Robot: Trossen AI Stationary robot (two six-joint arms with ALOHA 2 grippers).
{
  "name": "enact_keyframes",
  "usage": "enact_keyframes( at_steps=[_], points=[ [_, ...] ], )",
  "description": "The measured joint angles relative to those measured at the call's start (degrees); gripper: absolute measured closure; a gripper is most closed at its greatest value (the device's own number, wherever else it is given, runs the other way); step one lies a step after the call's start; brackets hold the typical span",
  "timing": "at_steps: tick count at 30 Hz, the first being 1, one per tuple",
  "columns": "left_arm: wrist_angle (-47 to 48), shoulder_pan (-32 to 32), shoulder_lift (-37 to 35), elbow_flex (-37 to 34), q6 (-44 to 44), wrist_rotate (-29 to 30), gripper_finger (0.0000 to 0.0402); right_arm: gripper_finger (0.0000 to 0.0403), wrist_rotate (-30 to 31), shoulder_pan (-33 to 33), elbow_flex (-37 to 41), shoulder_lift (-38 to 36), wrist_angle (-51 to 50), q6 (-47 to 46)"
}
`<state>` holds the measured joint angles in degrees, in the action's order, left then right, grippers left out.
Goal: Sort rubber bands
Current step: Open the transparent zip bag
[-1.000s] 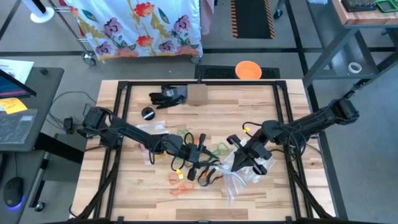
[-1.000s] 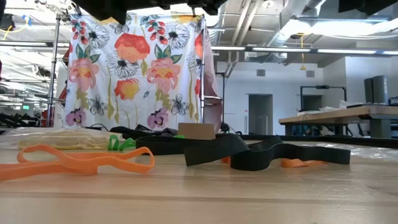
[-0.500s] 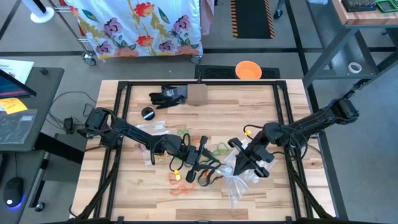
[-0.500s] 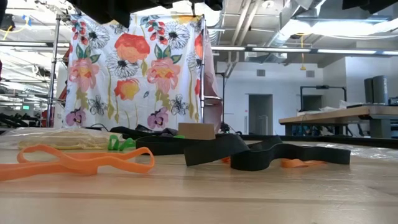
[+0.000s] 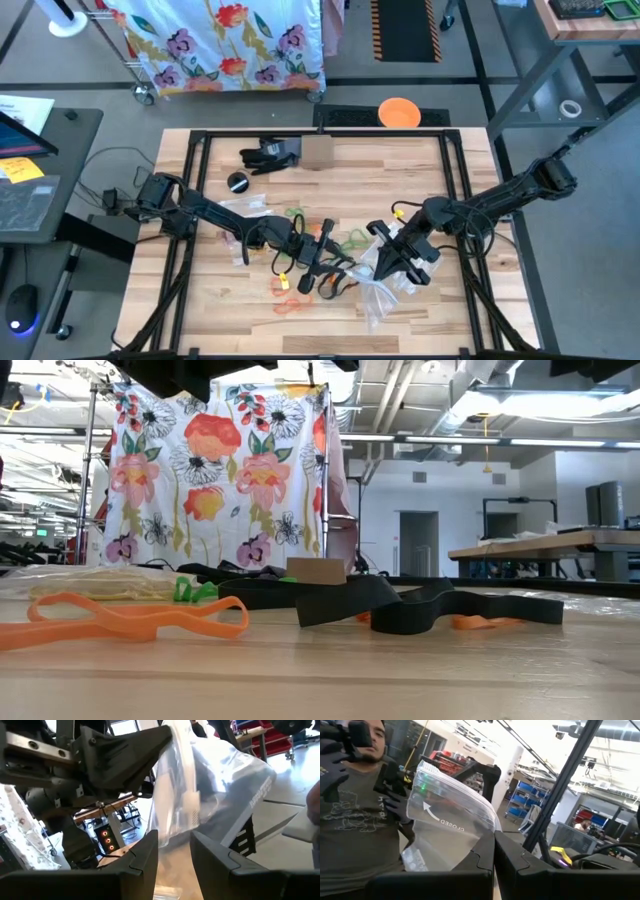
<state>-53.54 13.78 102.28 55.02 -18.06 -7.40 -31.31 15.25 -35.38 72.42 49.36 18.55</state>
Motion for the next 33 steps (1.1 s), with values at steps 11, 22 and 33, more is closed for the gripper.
enact_keyframes(
  at_steps=[11, 22, 33],
  points=[
    [-1.6, 0.0, 0.0, 0.0, 0.8, 0.1, 0.0293, 0.0403, -4.1, -3.7, 0.0, 0.0, -1.1, 0.4],
    [-1.5, 0.0, 0.0, 0.0, 2.0, 3.2, 0.0303, 0.0403, -5.0, -3.7, 0.0, 0.0, -0.9, 0.4],
    [-0.7, 0.6, 0.0, 2.0, 1.9, 3.0, 0.04, 0.0403, -4.9, -3.7, 0.0, 0.0, -2.4, -2.2]
  ],
)
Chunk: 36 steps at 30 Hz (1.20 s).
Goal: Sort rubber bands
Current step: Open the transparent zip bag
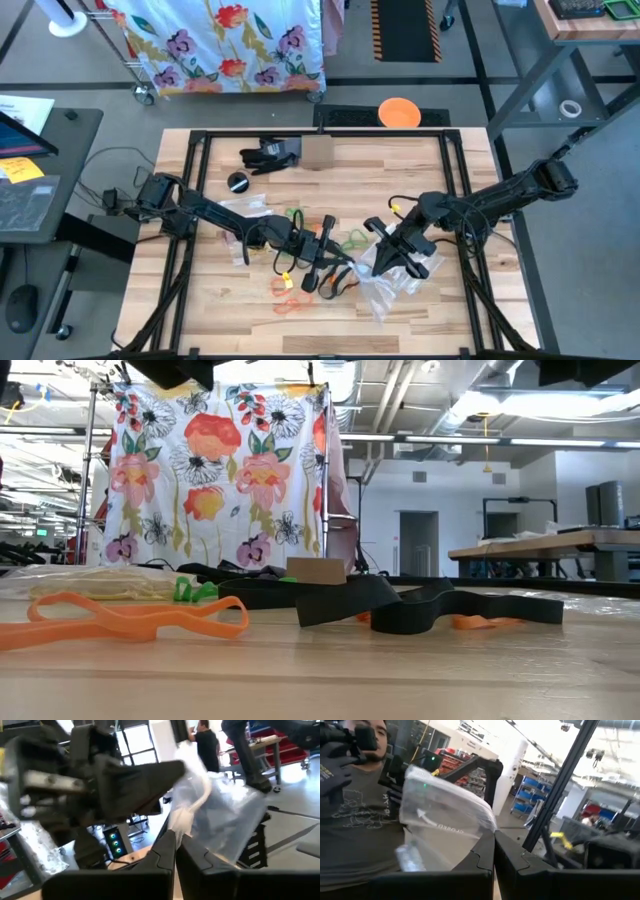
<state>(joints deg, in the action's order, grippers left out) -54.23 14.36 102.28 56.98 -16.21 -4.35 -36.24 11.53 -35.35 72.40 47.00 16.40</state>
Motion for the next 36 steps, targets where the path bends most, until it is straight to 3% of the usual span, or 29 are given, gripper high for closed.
enact_keyframes(
  at_steps=[4, 9, 13, 16, 18, 21, 24, 27, 36],
  points=[
    [1.8, 1.1, 0.0, 0.8, -0.9, -1.0, 0.0401, 0.0394, 6.0, 0.0, 0.0, 0.0, -0.2, -8.7],
    [6.2, 1.8, -0.8, 1.6, -2.0, 1.5, 0.0401, 0.0339, 8.0, -1.5, 0.0, -0.2, -1.1, -13.6],
    [14.7, 2.9, -4.4, 1.6, -5.3, 11.9, 0.0401, 0.0292, 9.1, -3.2, 0.0, -2.8, -8.2, -13.8],
    [21.6, 4.3, -7.5, 1.6, -7.2, 22.3, 0.0401, 0.0272, 13.6, -3.9, 0.0, -6.6, -18.9, -12.7],
    [26.6, 5.4, -9.8, 1.6, -7.3, 29.5, 0.0401, 0.0267, 19.8, -4.2, 0.0, -9.6, -27.0, -11.7],
    [34.9, 6.2, -13.5, 1.6, -4.2, 35.5, 0.0401, 0.0266, 35.8, -3.9, 0.0, -13.7, -36.7, -11.4],
    [42.9, 6.2, -16.2, 1.6, 0.0, 36.1, 0.0401, 0.027, 52.5, -3.1, 0.0, -16.0, -41.9, -11.5],
    [48.4, 6.3, -17.0, 1.6, 1.5, 36.1, 0.0401, 0.0272, 61.6, -2.9, 0.0, -15.8, -42.0, -11.7],
    [57.1, 6.3, -16.9, 1.6, -0.8, 36.2, 0.0401, 0.0273, 62.0, -3.1, 0.0, -12.0, -36.7, -11.0]
  ],
)
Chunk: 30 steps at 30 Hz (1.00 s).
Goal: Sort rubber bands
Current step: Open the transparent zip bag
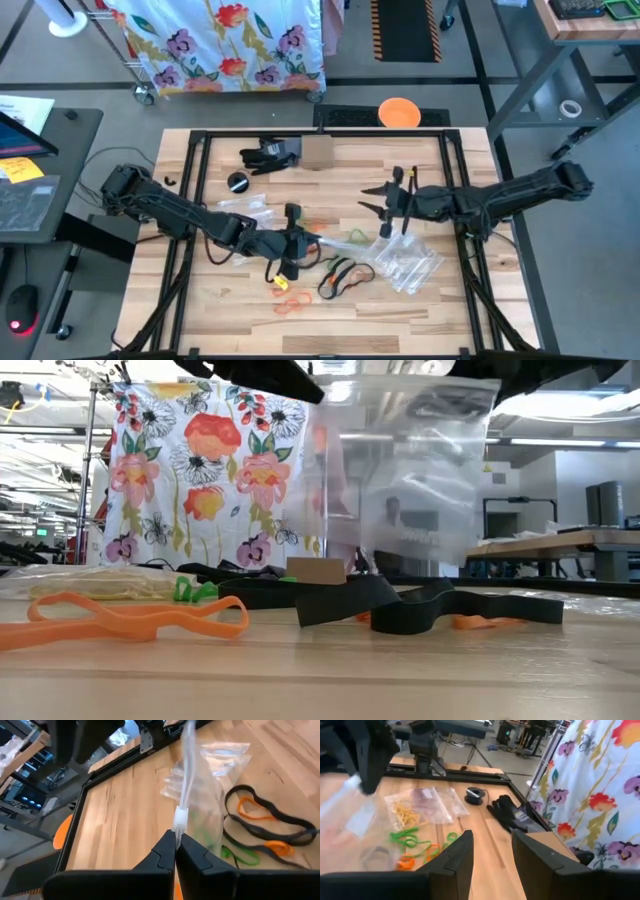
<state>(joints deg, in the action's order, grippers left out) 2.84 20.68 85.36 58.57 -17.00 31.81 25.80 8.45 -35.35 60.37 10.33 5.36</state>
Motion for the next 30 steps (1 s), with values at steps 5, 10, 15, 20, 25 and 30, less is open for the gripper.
enact_keyframes(
  at_steps=[5, 10, 15, 20, 25, 30],
  points=[
    [0.8, 0.0, 0.0, 0.0, -2.0, 0.5, 0.0401, 0.0273, -14.5, 0.0, 0.0, 0.9, 2.8, -2.3],
    [0.9, 0.0, 0.0, 0.0, -2.3, 5.3, 0.0401, 0.0273, -19.2, 0.6, 0.0, 0.9, 3.4, -3.0],
    [1.0, -0.5, 0.0, 0.0, -1.4, 7.3, 0.0401, 0.0273, -19.1, 0.2, 0.0, 5.5, 6.0, -3.0],
    [2.9, -1.3, 0.0, 0.0, -1.3, 7.6, 0.0401, 0.0273, -18.2, -2.6, -2.2, 11.0, 9.7, -3.4],
    [5.0, -2.1, 0.0, 0.0, -1.2, 8.2, 0.0401, 0.0273, -18.3, -2.6, -4.1, 14.0, 9.8, -3.6],
    [4.7, -2.9, 0.0, 0.0, -1.1, 8.4, 0.0401, 0.0273, -18.4, -1.1, -5.5, 17.1, 9.0, -3.9]
  ],
)
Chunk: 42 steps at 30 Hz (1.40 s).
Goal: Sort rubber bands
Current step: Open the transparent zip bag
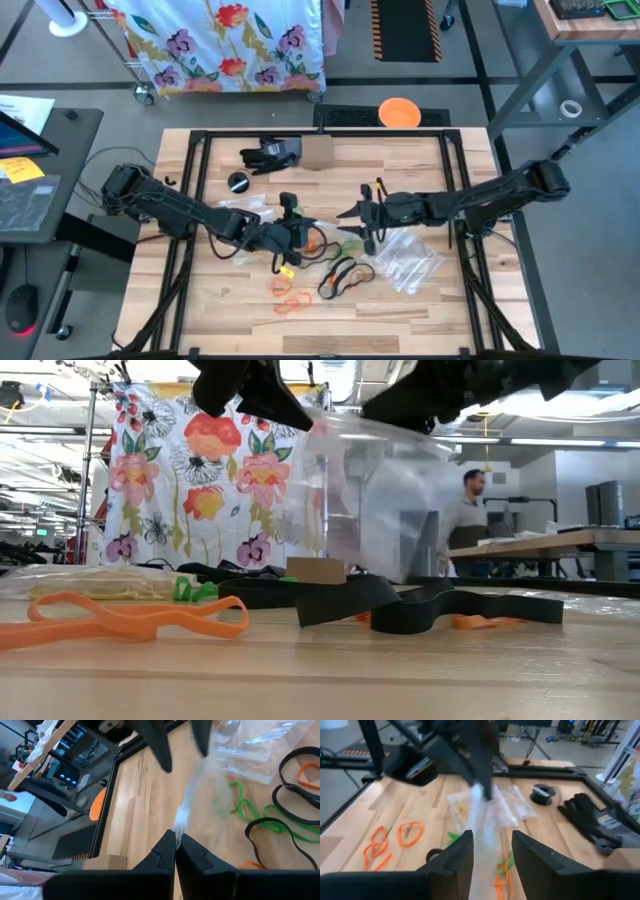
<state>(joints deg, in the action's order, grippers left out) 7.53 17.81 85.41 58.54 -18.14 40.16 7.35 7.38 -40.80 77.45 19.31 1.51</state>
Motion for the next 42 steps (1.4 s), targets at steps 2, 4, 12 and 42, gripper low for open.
enact_keyframes(
  at_steps=[2, 4, 12, 42],
  points=[
    [0.0, -0.2, 0.0, 0.0, 0.2, 0.0, 0.0401, 0.0273, 0.0, 0.6, -1.2, 0.7, -0.3, 0.0],
    [0.0, -0.2, 0.0, 0.0, 0.3, 0.0, 0.0401, 0.0273, 0.0, 1.0, -1.7, 0.7, -1.2, 0.1],
    [0.0, -0.2, 0.0, 0.0, 0.3, 0.0, 0.0401, 0.0273, 1.3, 1.5, -1.8, 0.5, 0.1, 1.4],
    [-2.1, -0.2, 0.0, 0.0, 0.4, -2.6, 0.0401, 0.0319, 6.4, 1.1, -1.8, 0.5, -5.0, 1.8]
  ],
)
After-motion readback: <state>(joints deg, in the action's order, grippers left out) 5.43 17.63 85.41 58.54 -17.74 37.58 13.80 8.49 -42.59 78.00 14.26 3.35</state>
